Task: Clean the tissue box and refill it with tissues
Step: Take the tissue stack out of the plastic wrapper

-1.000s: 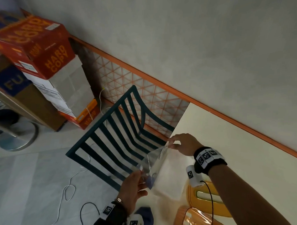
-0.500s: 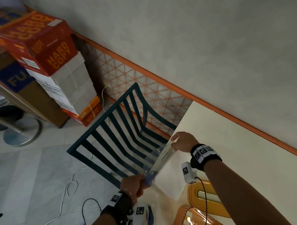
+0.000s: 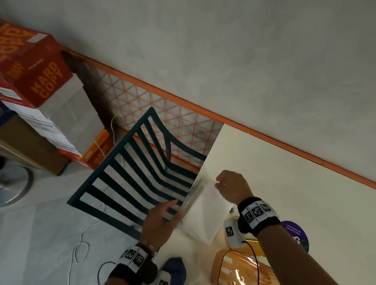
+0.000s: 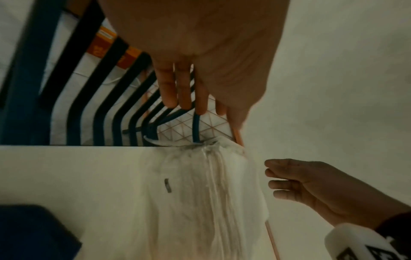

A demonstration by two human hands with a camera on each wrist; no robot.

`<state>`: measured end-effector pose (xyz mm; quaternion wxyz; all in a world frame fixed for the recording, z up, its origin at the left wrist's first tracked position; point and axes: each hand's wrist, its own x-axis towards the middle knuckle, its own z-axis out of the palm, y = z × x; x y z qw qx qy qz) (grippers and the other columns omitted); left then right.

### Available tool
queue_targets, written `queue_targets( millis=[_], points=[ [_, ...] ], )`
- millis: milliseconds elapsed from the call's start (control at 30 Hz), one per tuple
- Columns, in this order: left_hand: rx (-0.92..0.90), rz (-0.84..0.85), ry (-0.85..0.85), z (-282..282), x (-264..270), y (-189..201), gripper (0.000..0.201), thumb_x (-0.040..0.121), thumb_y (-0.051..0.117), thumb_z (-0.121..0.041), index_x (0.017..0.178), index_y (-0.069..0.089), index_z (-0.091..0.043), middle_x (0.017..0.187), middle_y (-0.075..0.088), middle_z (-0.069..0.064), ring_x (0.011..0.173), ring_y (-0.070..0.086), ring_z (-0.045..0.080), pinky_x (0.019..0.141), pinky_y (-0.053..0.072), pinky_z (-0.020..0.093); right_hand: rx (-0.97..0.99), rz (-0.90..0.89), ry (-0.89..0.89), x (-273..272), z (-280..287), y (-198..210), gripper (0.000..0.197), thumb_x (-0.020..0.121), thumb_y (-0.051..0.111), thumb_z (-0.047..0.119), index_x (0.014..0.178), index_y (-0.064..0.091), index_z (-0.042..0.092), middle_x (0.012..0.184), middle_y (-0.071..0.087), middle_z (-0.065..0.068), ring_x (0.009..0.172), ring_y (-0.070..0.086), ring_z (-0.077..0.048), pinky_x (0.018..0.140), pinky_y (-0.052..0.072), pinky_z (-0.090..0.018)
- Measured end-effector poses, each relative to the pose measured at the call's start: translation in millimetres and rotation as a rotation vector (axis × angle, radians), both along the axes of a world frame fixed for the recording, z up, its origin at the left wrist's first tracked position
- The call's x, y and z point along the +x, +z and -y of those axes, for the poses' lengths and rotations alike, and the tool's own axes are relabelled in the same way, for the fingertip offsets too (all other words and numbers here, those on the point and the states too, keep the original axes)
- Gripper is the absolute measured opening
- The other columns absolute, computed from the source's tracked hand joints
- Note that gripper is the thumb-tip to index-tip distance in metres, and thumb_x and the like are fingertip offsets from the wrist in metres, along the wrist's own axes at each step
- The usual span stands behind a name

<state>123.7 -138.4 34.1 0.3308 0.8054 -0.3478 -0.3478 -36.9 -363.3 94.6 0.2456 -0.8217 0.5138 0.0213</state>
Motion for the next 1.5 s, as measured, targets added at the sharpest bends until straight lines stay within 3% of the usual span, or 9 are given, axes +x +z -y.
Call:
queue_targets(
  millis=[100, 167, 367, 600, 833, 1067, 1267, 1400, 1500],
  points=[
    [0.041, -0.049, -0.166, 6.1, -12.1, -7.2, 0.059, 0.089, 0.063, -0.064, 0.141, 0.056, -0.037, 0.133, 0.059, -0.016, 0.122, 0.056, 0.007, 0.107, 0.049, 0.036, 0.085, -0.024, 0.046, -19.5, -16.7, -5.9, 0.041, 0.089, 0.07, 0.028, 0.128, 0.061, 0.018, 0.123, 0.061, -0.004, 0.115, 0.059, -0.023, 0.097, 0.048, -0.033],
    [0.028, -0.091, -0.13, 7.9, -18.3, -7.6, 0.051, 0.093, 0.062, -0.058, 0.139, 0.059, -0.036, 0.137, 0.061, -0.013, 0.127, 0.057, 0.01, 0.11, 0.047, 0.037, 0.071, -0.012, 0.053, -21.9, -21.0, -10.8, 0.05, 0.089, 0.071, 0.027, 0.136, 0.056, 0.016, 0.129, 0.058, -0.005, 0.121, 0.056, -0.025, 0.1, 0.048, -0.036],
    [0.009, -0.097, -0.029, 3.9, -26.7, 0.4, 0.043, 0.101, 0.059, -0.044, 0.14, 0.06, -0.027, 0.128, 0.065, -0.01, 0.118, 0.061, 0.009, 0.103, 0.048, 0.029, 0.033, -0.051, 0.016, -21.7, -21.7, -15.2, 0.057, 0.086, 0.075, 0.027, 0.138, 0.054, 0.017, 0.131, 0.055, -0.005, 0.125, 0.051, -0.025, 0.101, 0.048, -0.035],
    [0.026, -0.111, -0.096, -12.1, -14.5, -5.8, 0.034, 0.1, 0.063, -0.034, 0.134, 0.066, -0.032, 0.122, 0.071, -0.016, 0.111, 0.065, 0.001, 0.103, 0.054, 0.033, 0.062, -0.027, -0.001, -11.9, -25.3, -15.2, 0.05, 0.081, 0.078, 0.016, 0.128, 0.061, 0.015, 0.122, 0.059, -0.005, 0.115, 0.061, -0.024, 0.096, 0.053, -0.035],
    [0.043, -0.1, -0.138, -9.8, -12.5, -4.4, 0.031, 0.102, 0.058, -0.03, 0.132, 0.067, -0.03, 0.117, 0.073, -0.013, 0.108, 0.064, 0.0, 0.092, 0.048, 0.014, 0.122, -0.073, -0.002, -9.4, -19.6, -12.9, 0.064, 0.083, 0.076, 0.026, 0.141, 0.052, 0.014, 0.138, 0.054, -0.007, 0.13, 0.051, -0.025, 0.107, 0.044, -0.033],
    [0.019, -0.124, -0.11, -8.2, -12.4, 5.5, 0.029, 0.1, 0.061, -0.037, 0.126, 0.07, -0.028, 0.107, 0.075, -0.012, 0.099, 0.068, 0.002, 0.095, 0.056, 0.03, 0.116, -0.102, -0.03, -7.4, -15.0, -7.1, 0.055, 0.074, 0.083, 0.028, 0.123, 0.063, 0.015, 0.124, 0.06, -0.007, 0.116, 0.058, -0.026, 0.094, 0.051, -0.034],
    [-0.015, -0.1, -0.05, -4.7, -13.8, 22.9, 0.013, 0.094, 0.07, -0.039, 0.106, 0.066, -0.04, 0.1, 0.073, -0.014, 0.093, 0.068, 0.004, 0.074, 0.048, 0.008, 0.098, -0.092, -0.03, -9.3, -14.7, -0.7, 0.042, 0.07, 0.086, 0.028, 0.106, 0.067, 0.018, 0.11, 0.065, -0.001, 0.106, 0.06, -0.023, 0.085, 0.051, -0.032],
    [-0.015, 0.001, -0.079, 2.5, -13.4, 21.1, 0.063, 0.074, 0.073, -0.064, 0.13, 0.06, -0.037, 0.121, 0.062, -0.017, 0.107, 0.06, 0.003, 0.087, 0.055, 0.023, 0.161, -0.059, -0.012, -12.3, -16.6, 12.3, 0.03, 0.07, 0.085, 0.028, 0.09, 0.063, 0.025, 0.098, 0.065, 0.005, 0.092, 0.06, -0.017, 0.073, 0.047, -0.026],
    [-0.05, 0.049, -0.16, 17.5, -17.0, 36.1, 0.086, 0.066, 0.08, -0.06, 0.143, 0.048, -0.038, 0.132, 0.052, -0.018, 0.119, 0.051, 0.005, 0.094, 0.049, 0.025, 0.244, 0.043, 0.029, -16.3, -20.2, 37.0, 0.028, 0.069, 0.087, 0.024, 0.084, 0.063, 0.026, 0.087, 0.062, 0.011, 0.081, 0.06, -0.012, 0.063, 0.044, -0.019]
  ],
)
